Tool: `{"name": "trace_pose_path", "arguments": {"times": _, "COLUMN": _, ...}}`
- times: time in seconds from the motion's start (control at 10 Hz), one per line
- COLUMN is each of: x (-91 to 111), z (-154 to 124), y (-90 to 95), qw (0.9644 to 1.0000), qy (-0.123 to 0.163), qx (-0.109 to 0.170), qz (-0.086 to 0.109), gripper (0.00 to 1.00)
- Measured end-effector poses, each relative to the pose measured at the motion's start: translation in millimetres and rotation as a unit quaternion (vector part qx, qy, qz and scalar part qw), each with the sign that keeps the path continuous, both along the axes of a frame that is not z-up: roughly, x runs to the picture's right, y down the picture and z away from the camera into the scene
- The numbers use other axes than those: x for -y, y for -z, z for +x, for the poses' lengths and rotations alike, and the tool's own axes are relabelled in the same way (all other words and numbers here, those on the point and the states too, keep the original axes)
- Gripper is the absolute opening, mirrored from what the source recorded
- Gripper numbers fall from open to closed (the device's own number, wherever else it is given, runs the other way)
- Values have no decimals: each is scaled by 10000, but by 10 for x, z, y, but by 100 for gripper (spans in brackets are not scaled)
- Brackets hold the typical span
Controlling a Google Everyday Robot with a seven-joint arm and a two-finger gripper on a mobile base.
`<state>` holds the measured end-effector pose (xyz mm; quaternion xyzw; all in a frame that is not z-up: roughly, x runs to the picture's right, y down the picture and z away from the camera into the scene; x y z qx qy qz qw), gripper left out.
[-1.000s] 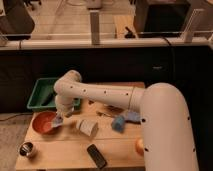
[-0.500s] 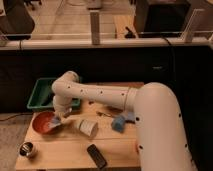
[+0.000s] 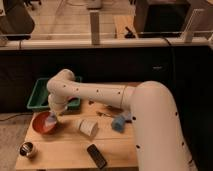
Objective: Wipe red bowl with towel
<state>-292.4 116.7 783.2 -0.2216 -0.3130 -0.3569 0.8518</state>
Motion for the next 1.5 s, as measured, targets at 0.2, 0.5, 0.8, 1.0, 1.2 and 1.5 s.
{"name": "trace_pose_path", "arguments": {"times": 0.2, "x": 32, "z": -192, "y": -20, "qw": 9997, "qy": 178, "qx": 131, "qz": 59, "gripper": 0}}
{"name": "trace_pose_path", "arguments": {"times": 0.5, "x": -26, "z": -490, "y": -99, "qw": 9979, "qy": 538, "qx": 356, "qz": 26, "gripper": 0}}
{"name": "trace_pose_path", "arguments": {"times": 0.8, "x": -232, "z": -642, "y": -168, "qw": 9956, "qy": 797, "qx": 491, "qz": -93, "gripper": 0}}
{"name": "trace_pose_path", "arguments": {"times": 1.0, "x": -333, "z": -638, "y": -177, "qw": 9950, "qy": 848, "qx": 506, "qz": -150, "gripper": 0}}
{"name": "trace_pose_path", "arguments": {"times": 1.2, "x": -380, "z": -649, "y": -208, "qw": 9949, "qy": 859, "qx": 500, "qz": -196, "gripper": 0}}
{"name": "trace_pose_path", "arguments": {"times": 1.5, "x": -415, "z": -722, "y": -287, "qw": 9941, "qy": 903, "qx": 541, "qz": -248, "gripper": 0}}
